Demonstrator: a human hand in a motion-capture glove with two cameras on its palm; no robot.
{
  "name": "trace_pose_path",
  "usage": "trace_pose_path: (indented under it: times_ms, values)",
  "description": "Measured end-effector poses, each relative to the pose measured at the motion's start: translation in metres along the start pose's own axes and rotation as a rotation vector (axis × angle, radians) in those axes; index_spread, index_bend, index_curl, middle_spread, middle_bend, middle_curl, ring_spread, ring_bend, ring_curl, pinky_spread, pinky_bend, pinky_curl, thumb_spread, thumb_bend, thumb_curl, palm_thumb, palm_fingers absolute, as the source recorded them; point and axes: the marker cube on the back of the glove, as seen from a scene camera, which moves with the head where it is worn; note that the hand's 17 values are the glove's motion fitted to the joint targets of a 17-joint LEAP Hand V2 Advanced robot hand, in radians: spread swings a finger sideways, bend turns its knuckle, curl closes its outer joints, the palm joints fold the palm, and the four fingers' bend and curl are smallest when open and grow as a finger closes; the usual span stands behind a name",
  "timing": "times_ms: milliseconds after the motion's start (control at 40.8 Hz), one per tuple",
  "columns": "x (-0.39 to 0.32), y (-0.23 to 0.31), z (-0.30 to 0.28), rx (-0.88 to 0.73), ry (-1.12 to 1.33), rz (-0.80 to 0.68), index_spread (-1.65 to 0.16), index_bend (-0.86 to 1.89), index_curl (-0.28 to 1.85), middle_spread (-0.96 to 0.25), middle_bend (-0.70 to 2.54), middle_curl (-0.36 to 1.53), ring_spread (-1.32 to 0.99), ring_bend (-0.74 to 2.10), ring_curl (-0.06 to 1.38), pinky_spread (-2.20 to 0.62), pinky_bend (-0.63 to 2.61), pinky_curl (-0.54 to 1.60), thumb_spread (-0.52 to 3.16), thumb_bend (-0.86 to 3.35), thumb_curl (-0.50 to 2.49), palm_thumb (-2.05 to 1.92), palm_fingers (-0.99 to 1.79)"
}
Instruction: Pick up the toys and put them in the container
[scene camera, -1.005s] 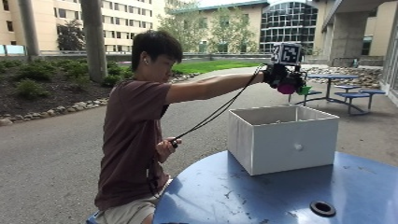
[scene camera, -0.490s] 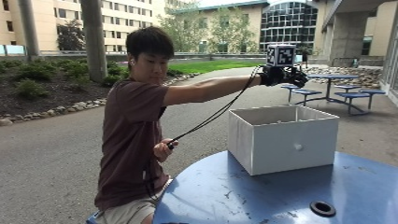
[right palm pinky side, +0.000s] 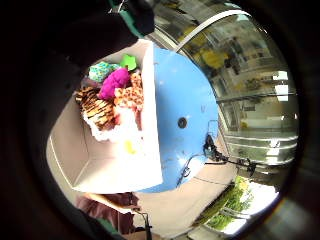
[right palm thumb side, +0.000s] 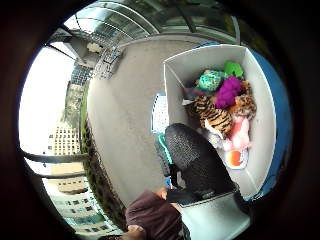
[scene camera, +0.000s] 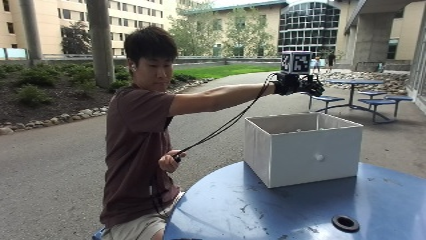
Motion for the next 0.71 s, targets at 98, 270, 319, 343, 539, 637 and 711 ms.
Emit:
trace_pose_path:
  times_ms: [98,270,319,343,539,637,711]
  values:
    - [-0.004,0.002,0.000,-0.004,0.000,-0.008,-0.16,0.11,0.32,0.01,0.14,0.34,0.00,0.49,0.33,0.04,0.94,0.37,1.24,-0.03,0.37,-0.02,-0.16]
    - [0.009,0.008,0.001,-0.004,0.009,-0.002,-0.16,0.11,0.30,0.01,0.15,0.33,0.00,0.50,0.33,0.04,0.93,0.36,1.25,-0.02,0.36,-0.02,-0.15]
    - [0.021,0.013,0.000,-0.004,0.020,0.003,-0.16,0.11,0.29,0.01,0.15,0.32,0.00,0.50,0.33,0.04,0.93,0.36,1.26,-0.02,0.35,-0.02,-0.15]
    - [0.027,0.015,0.000,-0.005,0.028,0.006,-0.16,0.12,0.29,0.01,0.15,0.32,0.00,0.50,0.33,0.04,0.92,0.36,1.26,-0.03,0.35,-0.02,-0.14]
    - [0.040,0.018,0.002,-0.009,0.039,0.026,-0.16,0.12,0.28,0.01,0.15,0.31,-0.01,0.50,0.33,0.05,0.92,0.35,1.26,-0.02,0.33,-0.02,-0.14]
    - [0.022,0.011,0.004,-0.023,0.039,0.007,-0.16,0.12,0.27,0.01,0.16,0.31,-0.01,0.49,0.33,0.05,0.91,0.35,1.27,-0.02,0.33,-0.01,-0.13]
    - [0.029,0.014,0.005,-0.028,0.046,0.007,-0.16,0.12,0.27,0.01,0.15,0.30,-0.01,0.50,0.33,0.05,0.91,0.35,1.27,-0.02,0.33,-0.01,-0.13]
